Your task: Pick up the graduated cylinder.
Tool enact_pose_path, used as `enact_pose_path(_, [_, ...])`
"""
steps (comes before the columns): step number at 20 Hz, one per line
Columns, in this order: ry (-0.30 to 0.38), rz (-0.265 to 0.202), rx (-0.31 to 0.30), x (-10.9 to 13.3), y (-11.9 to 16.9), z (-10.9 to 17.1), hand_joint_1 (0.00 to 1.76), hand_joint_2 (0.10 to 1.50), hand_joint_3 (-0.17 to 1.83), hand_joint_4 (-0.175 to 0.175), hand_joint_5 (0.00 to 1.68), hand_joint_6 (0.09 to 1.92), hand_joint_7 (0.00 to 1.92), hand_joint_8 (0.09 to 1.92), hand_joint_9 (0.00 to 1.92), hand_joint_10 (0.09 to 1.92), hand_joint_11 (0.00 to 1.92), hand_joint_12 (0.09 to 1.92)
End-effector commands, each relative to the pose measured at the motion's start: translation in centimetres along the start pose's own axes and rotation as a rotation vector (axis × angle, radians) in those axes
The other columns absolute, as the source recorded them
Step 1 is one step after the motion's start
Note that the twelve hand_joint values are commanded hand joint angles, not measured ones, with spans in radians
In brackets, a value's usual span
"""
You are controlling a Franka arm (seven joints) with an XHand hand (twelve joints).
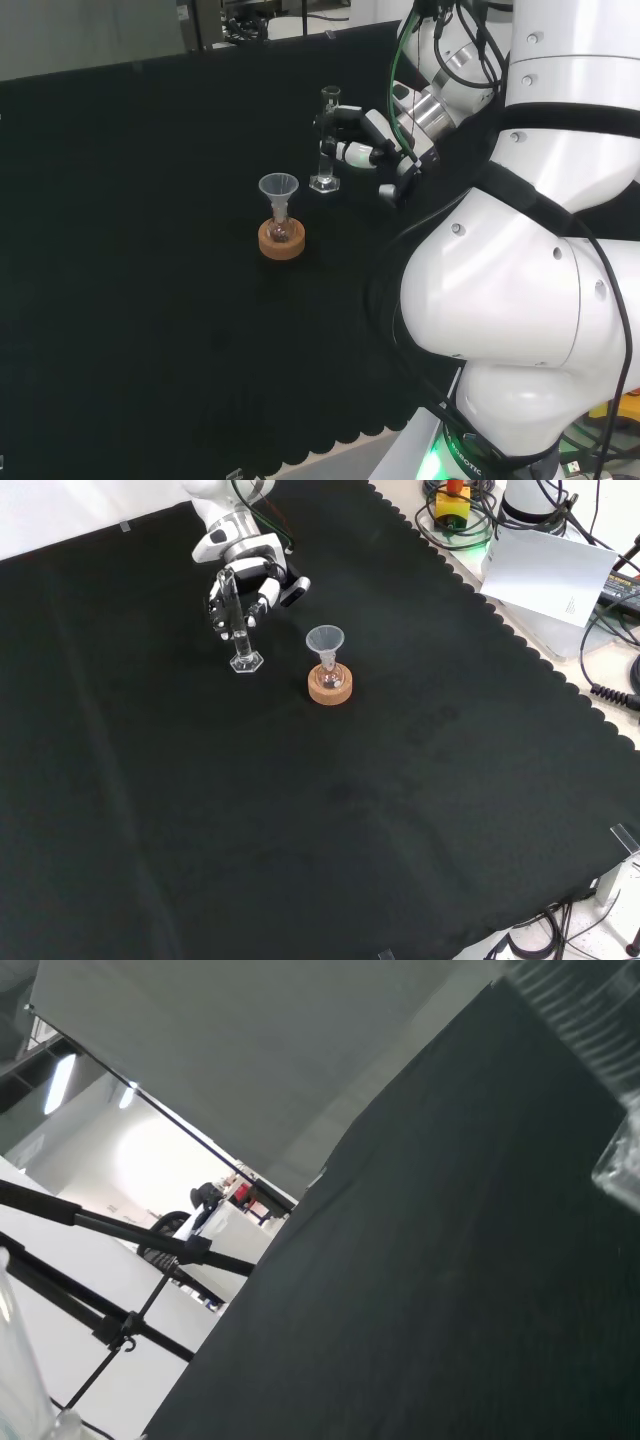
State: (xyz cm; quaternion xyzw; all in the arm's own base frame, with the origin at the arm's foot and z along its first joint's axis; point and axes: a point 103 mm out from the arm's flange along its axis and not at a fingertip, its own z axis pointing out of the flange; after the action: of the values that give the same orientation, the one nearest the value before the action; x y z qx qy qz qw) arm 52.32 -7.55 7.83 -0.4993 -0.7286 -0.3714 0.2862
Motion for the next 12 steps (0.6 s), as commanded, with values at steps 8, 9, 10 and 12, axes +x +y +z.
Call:
enact_pose_path(8, [-0.126,0.027,0.063,1.5,0.3,-3.5,1.24,1.16,0.00,-0.175,0.87,1.15,0.90,1.15,1.30,0.21,1.09,0.88])
enact_pose_path(9, [-0.146,0.025,0.074,1.8,0.4,-3.8,1.24,1.16,0.00,-0.175,0.87,1.14,0.90,1.15,1.30,0.21,1.09,0.88])
enact_pose_path(10, [-0.166,0.022,0.086,2.0,0.4,-4.0,1.24,1.16,0.00,-0.175,0.88,1.14,0.90,1.15,1.31,0.21,1.09,0.88])
enact_pose_path(12, [-0.204,0.015,0.108,2.7,0.4,-4.5,1.24,1.16,0.00,-0.175,0.88,1.14,0.90,1.14,1.31,0.21,1.09,0.88])
